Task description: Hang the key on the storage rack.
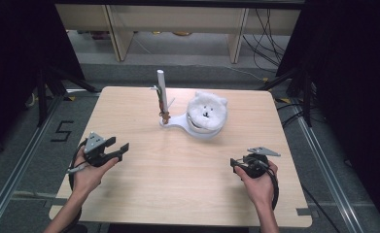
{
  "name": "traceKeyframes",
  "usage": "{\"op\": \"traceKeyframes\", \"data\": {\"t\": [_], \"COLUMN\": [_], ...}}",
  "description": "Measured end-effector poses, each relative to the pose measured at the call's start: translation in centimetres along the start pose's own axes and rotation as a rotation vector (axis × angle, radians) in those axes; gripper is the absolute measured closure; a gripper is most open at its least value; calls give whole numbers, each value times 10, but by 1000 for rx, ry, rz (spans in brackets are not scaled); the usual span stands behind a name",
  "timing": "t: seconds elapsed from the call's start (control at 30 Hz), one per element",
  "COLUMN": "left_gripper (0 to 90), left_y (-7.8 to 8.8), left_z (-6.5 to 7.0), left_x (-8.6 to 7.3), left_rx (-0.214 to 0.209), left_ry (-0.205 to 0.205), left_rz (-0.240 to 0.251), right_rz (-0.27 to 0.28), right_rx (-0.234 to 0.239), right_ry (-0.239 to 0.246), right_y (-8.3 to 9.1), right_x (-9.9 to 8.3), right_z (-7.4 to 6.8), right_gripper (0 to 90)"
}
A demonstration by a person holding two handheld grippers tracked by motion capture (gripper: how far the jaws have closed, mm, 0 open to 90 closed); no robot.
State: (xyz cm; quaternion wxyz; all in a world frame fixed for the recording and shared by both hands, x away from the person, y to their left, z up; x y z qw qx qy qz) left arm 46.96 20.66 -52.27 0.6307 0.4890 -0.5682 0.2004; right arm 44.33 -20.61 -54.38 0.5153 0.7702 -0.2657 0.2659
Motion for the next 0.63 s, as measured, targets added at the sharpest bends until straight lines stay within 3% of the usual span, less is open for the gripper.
{"op": "traceKeyframes", "data": {"t": [0.07, 0.3, 0.43, 0.57, 0.63], "left_gripper": [377, 377, 366, 351, 351], "left_y": [4, 17, 19, 20, 19], "left_z": [1, -1, 1, 1, 3], "left_x": [-10, -31, -36, -38, -39], "left_rx": [0, 37, 54, 66, 57], "left_ry": [11, 12, -9, -15, -19], "left_rz": [10, 46, 88, 87, 90], "right_rz": [0, -6, -8, -8, -11], "right_rx": [-19, -15, -9, 17, 4], "right_ry": [-2, 3, 1, 9, 12], "right_y": [-1, -3, -6, -6, -7], "right_x": [-1, -3, -6, -7, -8], "right_z": [1, 0, -3, -5, -4], "right_gripper": [454, 455, 455, 455, 455]}}
Point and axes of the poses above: each handheld gripper's, and its own axes: y roughly backward along the jaws, x roughly out of its top, z roughly to its right, the point moved 10 cm from there along -y, roughly forward along the jaws, and after that the axes turned 13 degrees about -y, right-handed, at the moved point
